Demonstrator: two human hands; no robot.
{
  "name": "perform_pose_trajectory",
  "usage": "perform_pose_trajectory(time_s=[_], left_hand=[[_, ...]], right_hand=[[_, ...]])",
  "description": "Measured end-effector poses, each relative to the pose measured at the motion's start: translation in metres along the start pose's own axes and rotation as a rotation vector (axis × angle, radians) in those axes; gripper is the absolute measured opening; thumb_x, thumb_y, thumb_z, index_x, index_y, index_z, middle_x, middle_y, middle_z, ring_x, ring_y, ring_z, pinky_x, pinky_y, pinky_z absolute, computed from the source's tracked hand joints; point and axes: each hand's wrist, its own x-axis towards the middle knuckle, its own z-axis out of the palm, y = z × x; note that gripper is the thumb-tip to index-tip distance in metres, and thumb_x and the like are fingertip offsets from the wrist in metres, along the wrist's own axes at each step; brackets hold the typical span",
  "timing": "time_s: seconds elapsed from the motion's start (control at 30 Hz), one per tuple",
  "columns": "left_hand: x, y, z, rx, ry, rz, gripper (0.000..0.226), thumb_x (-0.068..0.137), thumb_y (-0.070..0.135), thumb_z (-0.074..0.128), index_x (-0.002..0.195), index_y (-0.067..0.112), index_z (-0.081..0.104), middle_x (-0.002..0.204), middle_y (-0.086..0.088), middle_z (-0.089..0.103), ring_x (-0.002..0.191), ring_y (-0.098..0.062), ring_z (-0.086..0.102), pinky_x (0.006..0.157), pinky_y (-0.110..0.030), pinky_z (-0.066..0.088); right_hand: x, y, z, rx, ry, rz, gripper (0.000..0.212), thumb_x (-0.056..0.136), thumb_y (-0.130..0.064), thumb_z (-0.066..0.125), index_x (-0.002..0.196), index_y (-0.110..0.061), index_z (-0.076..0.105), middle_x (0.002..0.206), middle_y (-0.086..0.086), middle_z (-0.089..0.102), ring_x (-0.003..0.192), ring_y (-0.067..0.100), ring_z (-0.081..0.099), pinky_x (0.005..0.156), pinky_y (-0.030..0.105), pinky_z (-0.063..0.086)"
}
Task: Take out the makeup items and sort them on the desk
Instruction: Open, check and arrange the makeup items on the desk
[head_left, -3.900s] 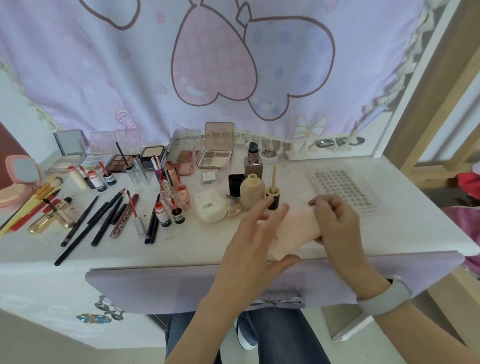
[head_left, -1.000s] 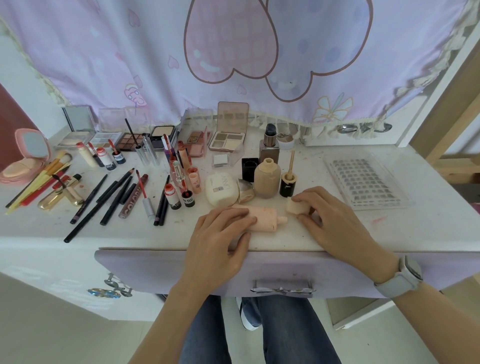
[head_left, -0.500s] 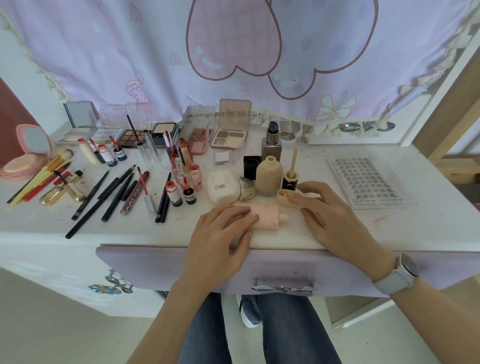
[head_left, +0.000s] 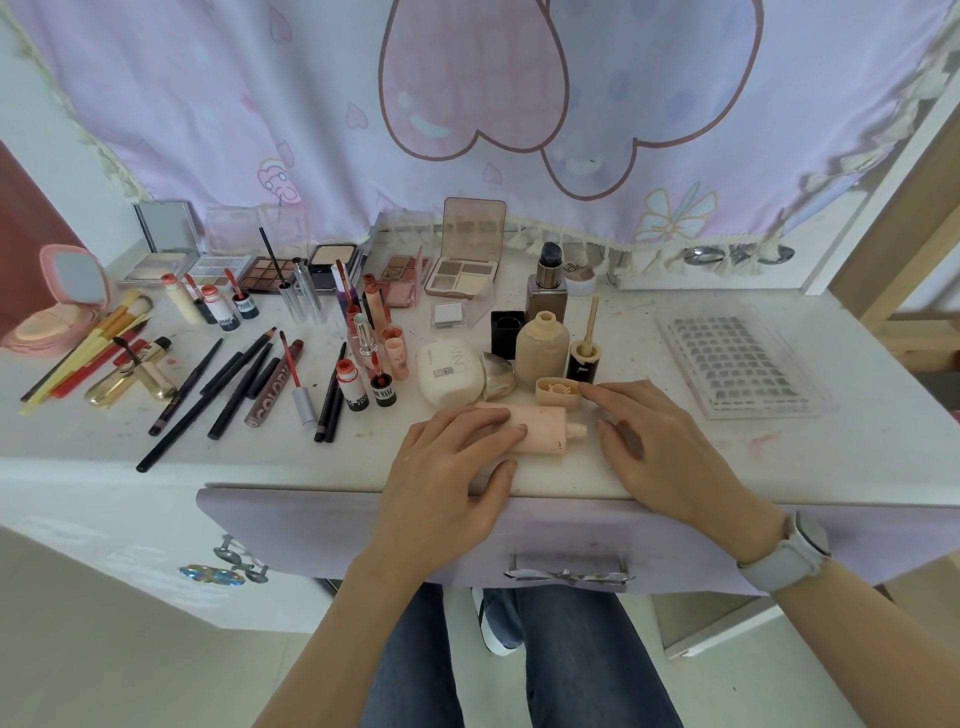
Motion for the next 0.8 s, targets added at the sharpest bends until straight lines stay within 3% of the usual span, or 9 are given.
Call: perform_pose_trajectory(time_s=[0.17,0.27,0.37,0.47,0.63,0.7,0.8], left_hand=[[-0.002,-0.001,0.000,0.008,0.001,0.013,0.036,0.081,0.030,0.051,0.111,0.016,0.067,0.117,0.003,0.064,0.111,-0.015,0.052,0.087,-0.031,0.044],[0.000,0.000,-0.001,0.011,0.012,0.008,0.036,0.081,0.030,0.051,0.110,0.015,0.067,0.117,0.002,0.064,0.111,-0.013,0.050,0.087,-0.030,0.043],[0.003,0.006,0.002,0.049,0.000,0.012,0.036,0.082,0.032,0.050,0.109,0.015,0.067,0.116,0.001,0.063,0.110,-0.015,0.052,0.087,-0.033,0.043],[0.004,0.009,0.005,0.103,-0.035,0.014,0.039,0.083,0.035,0.049,0.113,0.017,0.065,0.120,0.000,0.062,0.113,-0.017,0.052,0.088,-0.035,0.043],[0.003,0.005,0.007,0.143,-0.056,0.021,0.041,0.083,0.036,0.049,0.117,0.018,0.062,0.124,0.001,0.059,0.115,-0.018,0.052,0.089,-0.034,0.042],[0.003,0.005,0.008,0.134,-0.057,0.017,0.041,0.082,0.036,0.049,0.118,0.019,0.062,0.124,0.002,0.059,0.116,-0.016,0.050,0.090,-0.032,0.041],[0.004,0.005,0.008,0.122,-0.055,0.007,0.041,0.082,0.037,0.050,0.117,0.020,0.062,0.124,0.002,0.059,0.115,-0.014,0.047,0.090,-0.031,0.039]], right_hand=[[0.002,0.007,-0.013,0.110,0.158,0.051,0.028,0.083,0.008,0.055,0.109,-0.003,0.061,0.094,0.006,0.065,0.080,0.019,0.060,0.075,0.013,0.043],[0.022,0.020,-0.024,0.107,0.232,0.106,0.025,0.085,0.007,0.051,0.106,-0.003,0.061,0.094,0.006,0.065,0.080,0.019,0.060,0.072,0.011,0.042],[0.062,0.041,-0.025,-0.043,0.129,0.138,0.031,0.090,0.001,0.045,0.118,-0.003,0.057,0.112,0.011,0.062,0.100,0.026,0.056,0.084,0.020,0.040],[0.102,0.059,-0.017,-0.238,-0.111,0.098,0.046,0.092,-0.001,0.038,0.137,-0.010,0.040,0.138,0.010,0.046,0.121,0.030,0.041,0.099,0.038,0.037],[0.135,0.072,0.006,-0.534,-0.412,0.076,0.067,0.086,0.003,0.038,0.147,-0.014,0.015,0.155,0.000,0.016,0.128,0.030,0.029,0.096,0.040,0.036],[0.136,0.074,0.010,-0.545,-0.405,0.069,0.065,0.085,0.003,0.039,0.146,-0.013,0.020,0.155,0.000,0.017,0.126,0.031,0.030,0.096,0.040,0.037],[0.130,0.079,0.007,-0.487,-0.256,0.027,0.054,0.087,0.002,0.040,0.139,-0.010,0.036,0.143,0.007,0.040,0.119,0.031,0.036,0.095,0.039,0.038]])
